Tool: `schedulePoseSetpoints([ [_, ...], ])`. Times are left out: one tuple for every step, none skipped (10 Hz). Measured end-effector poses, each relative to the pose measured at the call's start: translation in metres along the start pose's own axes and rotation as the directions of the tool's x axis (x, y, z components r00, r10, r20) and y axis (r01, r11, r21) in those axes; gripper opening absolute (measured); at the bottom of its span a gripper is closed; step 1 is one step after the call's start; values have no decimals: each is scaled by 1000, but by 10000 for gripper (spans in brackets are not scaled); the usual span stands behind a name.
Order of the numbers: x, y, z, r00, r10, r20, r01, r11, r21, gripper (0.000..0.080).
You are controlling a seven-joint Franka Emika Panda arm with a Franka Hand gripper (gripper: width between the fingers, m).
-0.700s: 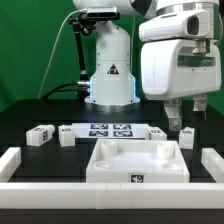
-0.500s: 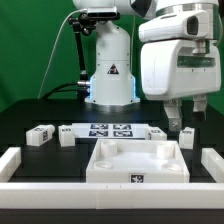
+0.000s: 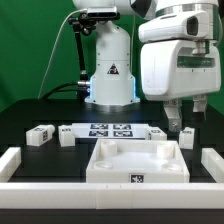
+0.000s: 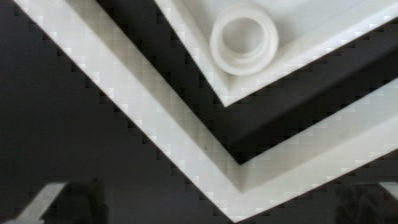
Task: Assemble one leg
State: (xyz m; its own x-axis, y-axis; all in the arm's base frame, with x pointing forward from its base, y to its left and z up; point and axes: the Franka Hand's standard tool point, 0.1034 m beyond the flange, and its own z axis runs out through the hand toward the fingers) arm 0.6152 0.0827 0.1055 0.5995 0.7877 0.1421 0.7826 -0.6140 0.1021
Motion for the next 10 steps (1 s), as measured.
schedulePoseSetpoints([
  [0,0,0,1000,0,0,0,1000,0,650],
  [0,0,0,1000,0,0,0,1000,0,650],
  [0,0,0,1000,0,0,0,1000,0,650],
  [0,0,0,1000,0,0,0,1000,1,650],
  [0,0,0,1000,0,1,0,1000,1,650],
  [0,0,1,1000,0,1,0,1000,1,650],
  [0,0,1,1000,0,1,0,1000,1,650],
  [0,-1,-1,1000,-16,10,16,1000,4,650],
  [-1,0,-12,996,-83,25,83,997,5,650],
  [-7,1,-10,986,-167,31,167,986,12,650],
])
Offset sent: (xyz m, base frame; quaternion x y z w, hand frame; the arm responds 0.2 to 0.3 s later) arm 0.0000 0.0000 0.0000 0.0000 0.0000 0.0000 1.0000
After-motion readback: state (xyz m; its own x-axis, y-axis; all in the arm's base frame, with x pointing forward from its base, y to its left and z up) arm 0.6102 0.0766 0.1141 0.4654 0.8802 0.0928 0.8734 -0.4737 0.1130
